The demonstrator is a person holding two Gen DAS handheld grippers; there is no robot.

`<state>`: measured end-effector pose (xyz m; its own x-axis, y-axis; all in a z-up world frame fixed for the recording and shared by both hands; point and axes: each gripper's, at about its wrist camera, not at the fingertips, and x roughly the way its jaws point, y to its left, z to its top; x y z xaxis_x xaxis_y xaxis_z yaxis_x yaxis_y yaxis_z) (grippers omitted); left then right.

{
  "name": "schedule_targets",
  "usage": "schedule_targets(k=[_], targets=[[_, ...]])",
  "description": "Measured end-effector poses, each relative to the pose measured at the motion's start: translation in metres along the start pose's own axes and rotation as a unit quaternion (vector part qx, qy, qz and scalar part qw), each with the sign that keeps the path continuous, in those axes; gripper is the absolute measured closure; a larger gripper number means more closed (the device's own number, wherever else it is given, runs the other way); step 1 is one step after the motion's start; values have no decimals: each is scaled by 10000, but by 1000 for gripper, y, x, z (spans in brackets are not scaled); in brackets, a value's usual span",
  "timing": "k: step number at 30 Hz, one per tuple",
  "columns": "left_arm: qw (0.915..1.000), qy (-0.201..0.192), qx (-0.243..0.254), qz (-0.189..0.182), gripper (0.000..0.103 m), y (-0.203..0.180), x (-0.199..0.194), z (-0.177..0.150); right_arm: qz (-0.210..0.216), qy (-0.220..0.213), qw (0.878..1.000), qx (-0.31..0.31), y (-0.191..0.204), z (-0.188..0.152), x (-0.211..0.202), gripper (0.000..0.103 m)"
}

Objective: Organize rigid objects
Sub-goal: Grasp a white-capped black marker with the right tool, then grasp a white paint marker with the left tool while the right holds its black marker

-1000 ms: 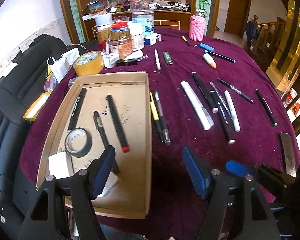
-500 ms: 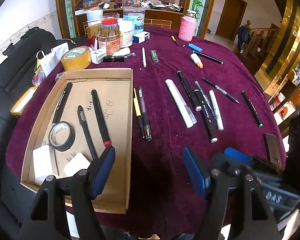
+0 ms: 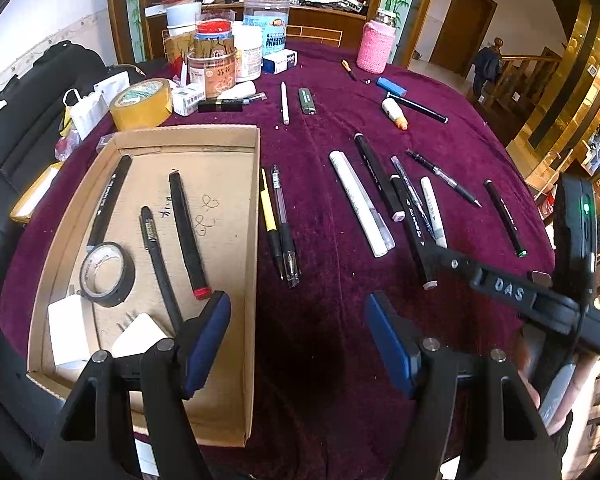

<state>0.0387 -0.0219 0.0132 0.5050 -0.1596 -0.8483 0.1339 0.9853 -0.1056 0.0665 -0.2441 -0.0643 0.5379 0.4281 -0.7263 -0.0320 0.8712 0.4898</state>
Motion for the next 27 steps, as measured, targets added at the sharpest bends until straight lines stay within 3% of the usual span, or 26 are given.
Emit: schedule_targets(k=[9, 13, 18, 23, 27], targets=[[9998, 190, 11, -97, 34, -7, 20, 12, -374, 82, 9992, -91, -6, 30, 28, 74], [9994, 296, 32, -173, 34, -13, 31, 23, -558, 32, 9983, -179, -8, 30, 37, 85], [9983, 463, 120, -344, 34, -26, 57, 44, -578, -57, 9981, -217, -7, 28, 35, 86], [9933, 1009, -170, -536, 52, -30, 103, 71, -265, -52, 9995, 145, -19, 29, 33, 86], [9898, 1272, -376, -513, 56, -30, 128, 83, -142, -24, 9995, 288, -24, 30, 32, 86]])
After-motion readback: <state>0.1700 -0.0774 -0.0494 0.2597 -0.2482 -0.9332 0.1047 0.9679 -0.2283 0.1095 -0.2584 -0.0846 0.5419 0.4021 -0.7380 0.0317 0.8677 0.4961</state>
